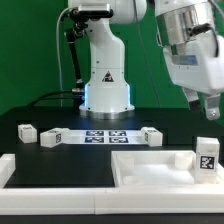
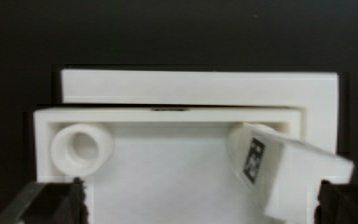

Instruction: Assemble square table

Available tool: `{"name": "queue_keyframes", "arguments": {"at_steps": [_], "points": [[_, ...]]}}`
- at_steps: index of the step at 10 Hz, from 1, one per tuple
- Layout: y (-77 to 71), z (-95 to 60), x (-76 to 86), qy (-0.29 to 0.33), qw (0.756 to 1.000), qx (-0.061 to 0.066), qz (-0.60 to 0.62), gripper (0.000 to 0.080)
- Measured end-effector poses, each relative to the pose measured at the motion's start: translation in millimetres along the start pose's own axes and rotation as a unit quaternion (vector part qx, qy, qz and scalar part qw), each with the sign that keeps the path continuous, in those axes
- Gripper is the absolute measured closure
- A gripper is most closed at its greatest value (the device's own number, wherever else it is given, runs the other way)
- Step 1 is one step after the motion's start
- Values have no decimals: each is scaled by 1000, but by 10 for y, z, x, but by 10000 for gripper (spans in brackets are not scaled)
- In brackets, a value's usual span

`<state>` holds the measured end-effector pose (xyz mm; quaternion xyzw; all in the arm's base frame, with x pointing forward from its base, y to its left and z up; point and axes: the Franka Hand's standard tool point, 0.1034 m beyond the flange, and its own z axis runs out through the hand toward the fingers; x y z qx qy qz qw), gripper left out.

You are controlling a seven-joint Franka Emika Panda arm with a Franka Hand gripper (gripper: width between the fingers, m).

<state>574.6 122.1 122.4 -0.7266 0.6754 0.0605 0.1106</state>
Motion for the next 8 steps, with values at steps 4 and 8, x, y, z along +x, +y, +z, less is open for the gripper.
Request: {"name": "queue_keyframes", "arguments": {"at_steps": [4,8], "points": [[31,-7,-35,6,986,-9,-169,151],[234,119,45,14,939,-2,-343,151]]}}
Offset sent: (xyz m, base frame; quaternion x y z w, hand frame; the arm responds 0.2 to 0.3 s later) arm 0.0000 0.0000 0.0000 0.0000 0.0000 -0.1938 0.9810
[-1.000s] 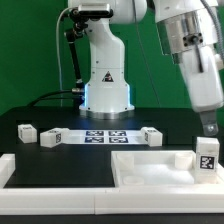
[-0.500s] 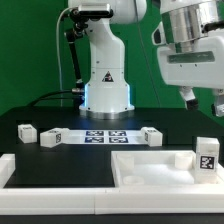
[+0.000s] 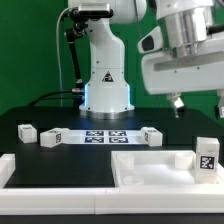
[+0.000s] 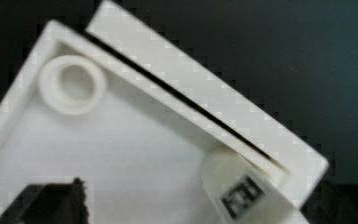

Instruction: Assemble square table

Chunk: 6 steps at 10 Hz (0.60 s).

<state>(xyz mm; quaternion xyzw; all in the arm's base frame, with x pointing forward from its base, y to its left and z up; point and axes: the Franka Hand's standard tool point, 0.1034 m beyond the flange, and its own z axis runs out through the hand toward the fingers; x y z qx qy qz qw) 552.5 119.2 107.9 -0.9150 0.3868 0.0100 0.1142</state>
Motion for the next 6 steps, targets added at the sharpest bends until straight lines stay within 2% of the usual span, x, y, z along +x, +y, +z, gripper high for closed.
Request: {"name": "queue_keyframes", "arguments": {"at_steps": [2,3,6], "points": [[206,112,-139,-15,996,-10,-93,151],[216,159,-231,-20,990,-18,-135,151],[232,144,-176,-17,972,-20,-232,151]]}}
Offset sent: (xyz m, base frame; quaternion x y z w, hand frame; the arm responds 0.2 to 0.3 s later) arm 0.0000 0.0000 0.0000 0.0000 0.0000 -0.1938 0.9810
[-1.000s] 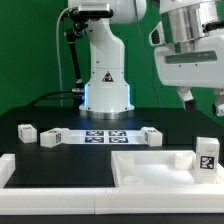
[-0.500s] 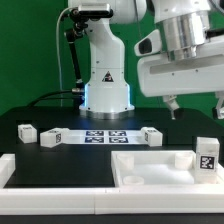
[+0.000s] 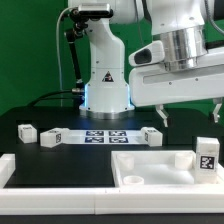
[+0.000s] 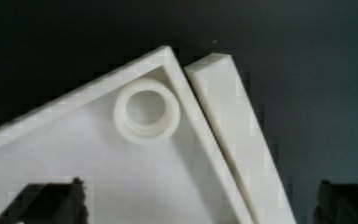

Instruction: Assemble square table

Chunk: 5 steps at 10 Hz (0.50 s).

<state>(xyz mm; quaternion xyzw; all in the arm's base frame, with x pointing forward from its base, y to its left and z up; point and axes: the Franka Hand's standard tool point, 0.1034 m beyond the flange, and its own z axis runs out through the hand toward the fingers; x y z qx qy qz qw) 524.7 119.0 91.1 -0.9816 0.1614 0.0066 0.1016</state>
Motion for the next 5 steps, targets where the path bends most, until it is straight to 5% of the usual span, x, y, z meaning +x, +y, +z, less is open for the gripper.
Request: {"name": "queue_keyframes", "arguments": {"at_steps": [2,5], "points": [[37,18,-14,-3,998,-4,-63,151],[258,170,-422,-76,980,-43,-177,151]]}}
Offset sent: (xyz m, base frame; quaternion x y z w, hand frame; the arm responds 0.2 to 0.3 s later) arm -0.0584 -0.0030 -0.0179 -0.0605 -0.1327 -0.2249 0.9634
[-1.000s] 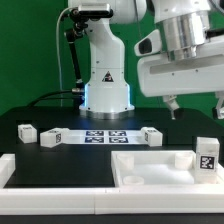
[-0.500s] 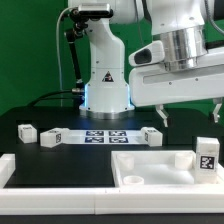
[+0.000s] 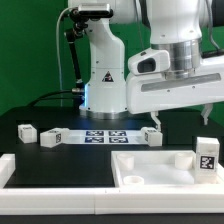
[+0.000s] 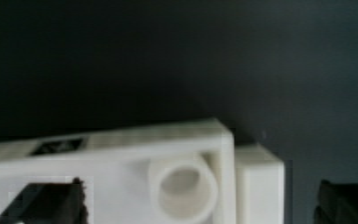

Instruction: Assemble square table

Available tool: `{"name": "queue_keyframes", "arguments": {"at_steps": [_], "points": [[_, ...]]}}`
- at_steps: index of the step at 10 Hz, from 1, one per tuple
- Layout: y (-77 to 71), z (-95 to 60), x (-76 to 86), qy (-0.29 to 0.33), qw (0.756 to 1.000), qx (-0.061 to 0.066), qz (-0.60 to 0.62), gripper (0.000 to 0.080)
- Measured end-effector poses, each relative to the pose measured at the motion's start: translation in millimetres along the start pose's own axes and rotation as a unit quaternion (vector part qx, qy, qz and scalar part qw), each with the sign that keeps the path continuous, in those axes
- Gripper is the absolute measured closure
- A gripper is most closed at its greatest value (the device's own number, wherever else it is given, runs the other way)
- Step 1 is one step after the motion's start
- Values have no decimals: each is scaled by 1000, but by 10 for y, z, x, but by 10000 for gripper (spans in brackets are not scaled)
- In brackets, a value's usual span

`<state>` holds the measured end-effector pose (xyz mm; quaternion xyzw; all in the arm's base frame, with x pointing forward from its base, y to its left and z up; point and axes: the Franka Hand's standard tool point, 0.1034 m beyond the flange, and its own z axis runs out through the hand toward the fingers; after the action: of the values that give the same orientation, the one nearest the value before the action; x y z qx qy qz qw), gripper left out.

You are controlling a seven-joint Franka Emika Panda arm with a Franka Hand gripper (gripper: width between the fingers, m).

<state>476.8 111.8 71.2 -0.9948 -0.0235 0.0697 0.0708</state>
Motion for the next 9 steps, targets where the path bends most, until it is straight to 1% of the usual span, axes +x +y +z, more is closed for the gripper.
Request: {"name": "queue_keyframes", "arguments": {"at_steps": [1,2,3,4,5,6,7,8,9], "points": [[22,79,-139,-16,999,-13,-34,151],[31,120,-203,-24,997,-20,-72,151],[44,104,-175,-23,996,-19,-84,151],[33,113,-191,-36,997,-17,-72,151],[35,113,-185,-34,997,-17,-72,151],[49,132,-222,-46,997,-17,-67,151],[147,206,-471,-137,989,-23,-53,151],[266,263,-674,-209,976,-26,-47,151],[290,266,-763,-252,967,-28,-35,151]]}}
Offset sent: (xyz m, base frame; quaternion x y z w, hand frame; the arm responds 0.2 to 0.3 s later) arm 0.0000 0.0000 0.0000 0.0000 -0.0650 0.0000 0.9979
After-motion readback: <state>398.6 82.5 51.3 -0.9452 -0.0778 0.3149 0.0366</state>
